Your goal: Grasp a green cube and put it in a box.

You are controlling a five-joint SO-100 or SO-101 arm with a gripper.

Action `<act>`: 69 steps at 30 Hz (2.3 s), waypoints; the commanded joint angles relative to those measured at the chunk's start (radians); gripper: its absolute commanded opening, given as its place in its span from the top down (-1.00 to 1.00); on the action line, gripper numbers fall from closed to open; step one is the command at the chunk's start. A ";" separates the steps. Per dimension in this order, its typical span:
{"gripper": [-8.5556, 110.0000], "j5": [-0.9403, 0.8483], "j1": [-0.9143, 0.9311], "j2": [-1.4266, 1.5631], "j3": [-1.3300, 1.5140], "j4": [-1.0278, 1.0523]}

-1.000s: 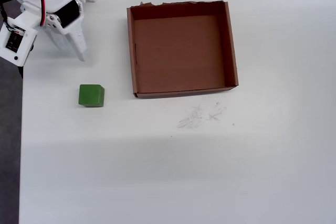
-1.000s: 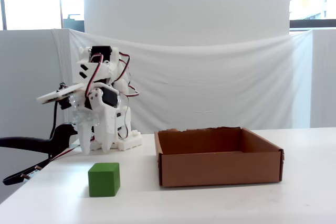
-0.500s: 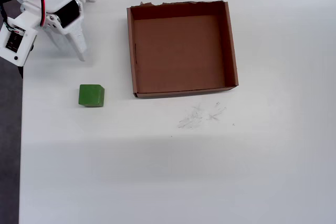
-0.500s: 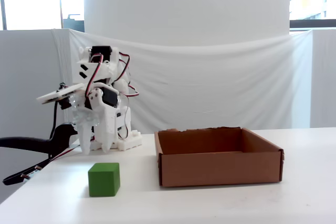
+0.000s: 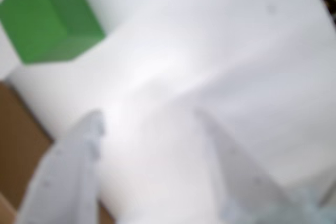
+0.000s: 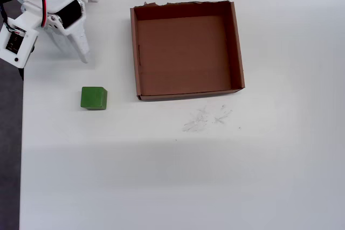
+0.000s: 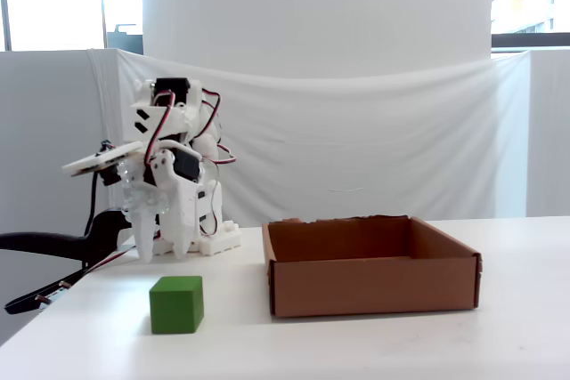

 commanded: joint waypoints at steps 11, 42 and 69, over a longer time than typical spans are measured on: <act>0.53 -0.032 -0.029 -0.058 -0.031 -0.048; 0.34 -0.388 -0.069 -1.331 -1.046 -0.268; 0.39 -0.388 -0.126 -1.445 -0.772 -0.652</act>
